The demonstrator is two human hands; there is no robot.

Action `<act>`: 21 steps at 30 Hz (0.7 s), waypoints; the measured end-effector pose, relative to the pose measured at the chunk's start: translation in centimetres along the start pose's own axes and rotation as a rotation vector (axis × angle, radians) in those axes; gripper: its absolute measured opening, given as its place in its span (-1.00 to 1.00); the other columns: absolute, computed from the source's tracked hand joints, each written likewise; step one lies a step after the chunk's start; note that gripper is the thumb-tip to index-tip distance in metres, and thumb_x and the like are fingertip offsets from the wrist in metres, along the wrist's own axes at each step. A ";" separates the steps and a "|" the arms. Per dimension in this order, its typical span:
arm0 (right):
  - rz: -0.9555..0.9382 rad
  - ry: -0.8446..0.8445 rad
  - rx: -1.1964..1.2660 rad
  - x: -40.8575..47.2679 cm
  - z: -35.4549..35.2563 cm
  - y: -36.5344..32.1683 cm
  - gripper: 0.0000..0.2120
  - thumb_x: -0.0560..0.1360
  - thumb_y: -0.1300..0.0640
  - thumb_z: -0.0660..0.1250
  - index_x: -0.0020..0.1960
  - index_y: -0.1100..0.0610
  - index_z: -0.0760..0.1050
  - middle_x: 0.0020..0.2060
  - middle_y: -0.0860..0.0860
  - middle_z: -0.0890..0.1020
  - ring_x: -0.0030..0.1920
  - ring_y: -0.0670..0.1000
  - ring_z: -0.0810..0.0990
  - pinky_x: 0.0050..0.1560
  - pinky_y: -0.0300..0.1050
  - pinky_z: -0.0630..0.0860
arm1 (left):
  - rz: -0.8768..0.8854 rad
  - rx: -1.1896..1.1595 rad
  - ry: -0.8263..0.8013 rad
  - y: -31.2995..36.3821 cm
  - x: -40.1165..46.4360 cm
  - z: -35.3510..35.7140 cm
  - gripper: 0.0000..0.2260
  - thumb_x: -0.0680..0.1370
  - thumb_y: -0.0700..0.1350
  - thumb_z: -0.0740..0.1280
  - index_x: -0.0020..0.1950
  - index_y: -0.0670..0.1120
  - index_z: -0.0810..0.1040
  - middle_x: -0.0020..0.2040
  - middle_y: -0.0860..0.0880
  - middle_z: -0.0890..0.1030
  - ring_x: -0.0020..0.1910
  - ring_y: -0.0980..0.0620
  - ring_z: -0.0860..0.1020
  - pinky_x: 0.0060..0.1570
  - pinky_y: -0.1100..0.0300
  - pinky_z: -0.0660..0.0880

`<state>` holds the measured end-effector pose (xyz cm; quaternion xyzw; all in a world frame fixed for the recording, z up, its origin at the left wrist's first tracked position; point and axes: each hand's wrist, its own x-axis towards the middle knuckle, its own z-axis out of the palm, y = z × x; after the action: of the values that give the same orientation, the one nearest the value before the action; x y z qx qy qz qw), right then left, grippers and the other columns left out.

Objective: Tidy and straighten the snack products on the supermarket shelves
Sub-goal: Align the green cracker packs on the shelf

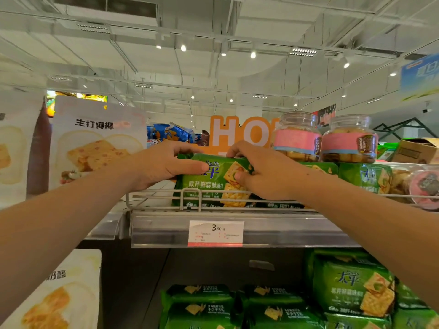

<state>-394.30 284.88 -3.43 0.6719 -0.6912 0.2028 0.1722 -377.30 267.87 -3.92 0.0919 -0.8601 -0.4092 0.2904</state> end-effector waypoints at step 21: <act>0.307 0.399 -0.236 -18.1 0.0 11.4 -0.57 0.60 0.03 0.25 0.45 0.02 0.34 0.41 0.00 0.36 0.44 0.00 0.20 0.39 -0.13 0.09 | 0.776 1.078 0.323 1.0 -0.5 19.5 -0.52 0.47 0.00 0.31 0.33 -0.20 0.52 0.22 -0.16 0.56 0.19 -0.21 0.53 0.07 -0.12 0.48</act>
<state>-404.99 300.63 -13.21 0.4811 -0.7563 0.2730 0.3494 -388.04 281.40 -13.02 -0.0312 -0.8604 0.2288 0.4542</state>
